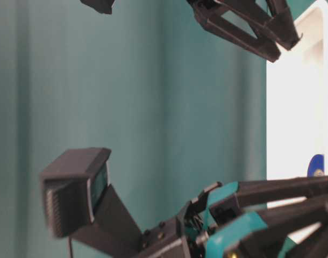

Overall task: Put the tape alternately from left to right into the white case.
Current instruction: 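Carry the black roll into the white tray and release it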

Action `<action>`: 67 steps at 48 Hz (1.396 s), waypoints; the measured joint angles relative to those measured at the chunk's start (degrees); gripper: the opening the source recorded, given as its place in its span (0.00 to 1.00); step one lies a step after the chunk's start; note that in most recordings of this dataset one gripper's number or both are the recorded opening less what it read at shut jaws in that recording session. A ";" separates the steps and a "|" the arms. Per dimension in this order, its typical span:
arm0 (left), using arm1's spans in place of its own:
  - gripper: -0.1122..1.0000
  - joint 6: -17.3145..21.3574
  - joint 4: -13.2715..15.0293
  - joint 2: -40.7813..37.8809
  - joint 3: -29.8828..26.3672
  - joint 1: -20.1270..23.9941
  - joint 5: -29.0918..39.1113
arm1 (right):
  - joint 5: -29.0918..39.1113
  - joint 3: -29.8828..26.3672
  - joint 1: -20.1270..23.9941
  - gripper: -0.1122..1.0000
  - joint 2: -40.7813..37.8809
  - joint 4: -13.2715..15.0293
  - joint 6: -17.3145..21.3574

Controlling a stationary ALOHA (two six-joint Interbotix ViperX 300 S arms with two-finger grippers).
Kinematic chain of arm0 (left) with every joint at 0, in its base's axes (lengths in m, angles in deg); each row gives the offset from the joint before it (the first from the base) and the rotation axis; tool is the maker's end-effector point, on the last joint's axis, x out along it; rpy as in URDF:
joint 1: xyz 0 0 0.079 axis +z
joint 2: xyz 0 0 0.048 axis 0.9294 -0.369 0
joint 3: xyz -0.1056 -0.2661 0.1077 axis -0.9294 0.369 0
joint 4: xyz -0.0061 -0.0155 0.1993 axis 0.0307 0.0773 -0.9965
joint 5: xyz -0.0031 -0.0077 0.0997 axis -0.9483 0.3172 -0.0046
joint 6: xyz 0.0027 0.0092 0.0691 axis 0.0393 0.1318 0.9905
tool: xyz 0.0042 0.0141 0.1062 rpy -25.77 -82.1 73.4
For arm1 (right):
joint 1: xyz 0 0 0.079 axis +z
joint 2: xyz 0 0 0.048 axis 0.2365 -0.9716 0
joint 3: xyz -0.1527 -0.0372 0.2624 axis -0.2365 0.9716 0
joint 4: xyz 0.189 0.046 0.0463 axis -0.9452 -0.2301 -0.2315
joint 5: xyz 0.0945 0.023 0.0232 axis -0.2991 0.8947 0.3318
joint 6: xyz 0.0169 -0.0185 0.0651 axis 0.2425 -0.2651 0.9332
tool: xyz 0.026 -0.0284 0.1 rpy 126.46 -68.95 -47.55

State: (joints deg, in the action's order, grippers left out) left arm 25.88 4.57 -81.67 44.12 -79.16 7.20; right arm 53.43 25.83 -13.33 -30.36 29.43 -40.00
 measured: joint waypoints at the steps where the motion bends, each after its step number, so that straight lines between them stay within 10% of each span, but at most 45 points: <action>1: 0.07 0.00 0.00 0.00 0.00 0.35 0.00 | 0.00 0.00 0.00 0.70 0.09 0.09 0.00; 24: 0.07 0.79 0.00 0.09 -0.09 12.66 0.00 | 0.00 0.00 0.00 0.70 0.00 0.09 0.00; 67: 0.07 13.97 -0.09 -5.63 -1.05 32.43 -14.24 | 0.00 0.00 0.00 0.70 0.00 0.09 0.00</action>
State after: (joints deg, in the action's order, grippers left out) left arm 39.85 4.49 -87.30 43.07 -46.73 -7.04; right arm 53.43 25.83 -13.33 -30.36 29.52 -40.00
